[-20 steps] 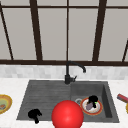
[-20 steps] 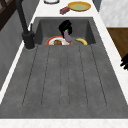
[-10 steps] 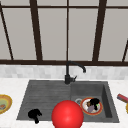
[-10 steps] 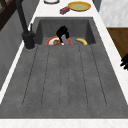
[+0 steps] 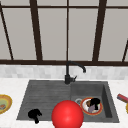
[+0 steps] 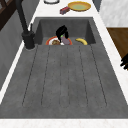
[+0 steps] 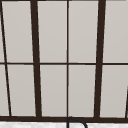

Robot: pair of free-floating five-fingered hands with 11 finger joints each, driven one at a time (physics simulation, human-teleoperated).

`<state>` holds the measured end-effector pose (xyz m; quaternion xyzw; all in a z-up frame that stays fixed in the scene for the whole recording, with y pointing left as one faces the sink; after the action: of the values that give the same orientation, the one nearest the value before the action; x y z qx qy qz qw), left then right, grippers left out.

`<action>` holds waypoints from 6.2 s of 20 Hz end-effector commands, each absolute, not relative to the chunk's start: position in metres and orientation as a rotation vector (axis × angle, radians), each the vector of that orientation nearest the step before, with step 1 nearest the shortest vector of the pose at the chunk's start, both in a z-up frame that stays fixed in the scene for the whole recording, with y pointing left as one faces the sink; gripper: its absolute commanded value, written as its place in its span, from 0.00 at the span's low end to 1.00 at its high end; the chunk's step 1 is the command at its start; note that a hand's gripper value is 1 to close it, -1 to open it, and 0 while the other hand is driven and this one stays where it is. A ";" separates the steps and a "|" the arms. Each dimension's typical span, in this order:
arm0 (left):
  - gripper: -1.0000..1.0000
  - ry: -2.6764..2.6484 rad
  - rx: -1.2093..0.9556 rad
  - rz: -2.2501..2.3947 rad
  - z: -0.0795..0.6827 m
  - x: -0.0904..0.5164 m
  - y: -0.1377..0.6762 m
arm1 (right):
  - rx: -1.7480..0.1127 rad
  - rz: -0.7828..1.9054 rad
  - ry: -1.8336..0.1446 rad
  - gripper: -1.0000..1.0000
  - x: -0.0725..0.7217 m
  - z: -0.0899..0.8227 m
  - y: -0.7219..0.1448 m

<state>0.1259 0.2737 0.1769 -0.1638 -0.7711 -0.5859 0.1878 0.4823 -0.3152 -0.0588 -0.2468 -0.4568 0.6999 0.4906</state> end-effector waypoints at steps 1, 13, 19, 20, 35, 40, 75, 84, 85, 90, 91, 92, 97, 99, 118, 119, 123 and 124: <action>0.50 -2.170 -0.461 -1.649 0.177 0.126 0.274 | -0.599 1.699 -1.109 0.00 0.475 -0.059 -0.315; 0.50 -2.170 -0.461 -1.649 0.177 0.126 0.274 | -0.605 1.709 -1.001 0.00 0.469 0.006 -0.319; 0.50 -2.170 -0.461 -1.649 0.177 0.126 0.274 | -0.628 1.717 -0.990 0.00 0.455 0.051 -0.321; 0.50 -2.170 -0.461 -1.649 0.177 0.126 0.274 | -0.623 1.723 -0.986 0.00 0.451 0.059 -0.321; 0.50 -2.170 -0.461 -1.649 0.177 0.126 0.274 | -0.578 1.694 -0.910 0.00 0.415 0.125 -0.291; 0.50 -2.170 -0.461 -1.649 0.177 0.126 0.274 | -0.560 1.678 -0.909 0.00 0.397 0.147 -0.282; 0.50 -2.170 -0.461 -1.649 0.177 0.126 0.274 | -0.805 1.565 -0.928 0.00 0.472 0.115 -0.222; 0.50 -2.170 -0.461 -1.649 0.177 0.126 0.274 | -0.953 1.624 -1.144 0.00 0.470 0.077 -0.247; 0.50 -2.170 -0.461 -1.649 0.177 0.126 0.274 | -0.976 1.625 -1.148 0.00 0.471 0.067 -0.244; 0.50 -2.170 -0.461 -1.649 0.177 0.126 0.274 | -0.979 1.616 -1.189 0.00 0.502 0.030 -0.243; 0.50 -2.170 -0.461 -1.649 0.177 0.126 0.274 | -0.985 1.612 -1.194 0.00 0.507 0.022 -0.244; 0.50 -2.170 -0.461 -1.649 0.177 0.126 0.274 | -0.991 1.612 -1.205 0.00 0.511 0.015 -0.244; 0.50 -2.170 -0.461 -1.649 0.177 0.126 0.274 | -0.991 1.604 -1.283 0.00 0.521 -0.015 -0.265; 0.50 -2.170 -0.461 -1.649 0.177 0.126 0.274 | -1.015 1.609 -1.302 0.00 0.518 -0.028 -0.267; 0.50 -2.170 -0.461 -1.649 0.177 0.126 0.274 | -0.953 1.631 -1.390 0.00 0.530 -0.100 -0.286; 0.50 -2.170 -0.461 -1.649 0.177 0.126 0.274 | -0.952 1.618 -1.412 0.00 0.526 -0.104 -0.285; 0.50 -2.170 -0.461 -1.649 0.177 0.126 0.274 | -0.920 1.593 -1.447 0.00 0.526 -0.090 -0.281; 0.50 -2.170 -0.461 -1.649 0.177 0.126 0.274 | -0.900 1.596 -1.431 0.00 0.528 -0.082 -0.281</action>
<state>0.1259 0.2737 0.1769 -0.1638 -0.7711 -0.5859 0.1878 0.5341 -0.2811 -0.0743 -0.4044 -0.5782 0.5991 0.3785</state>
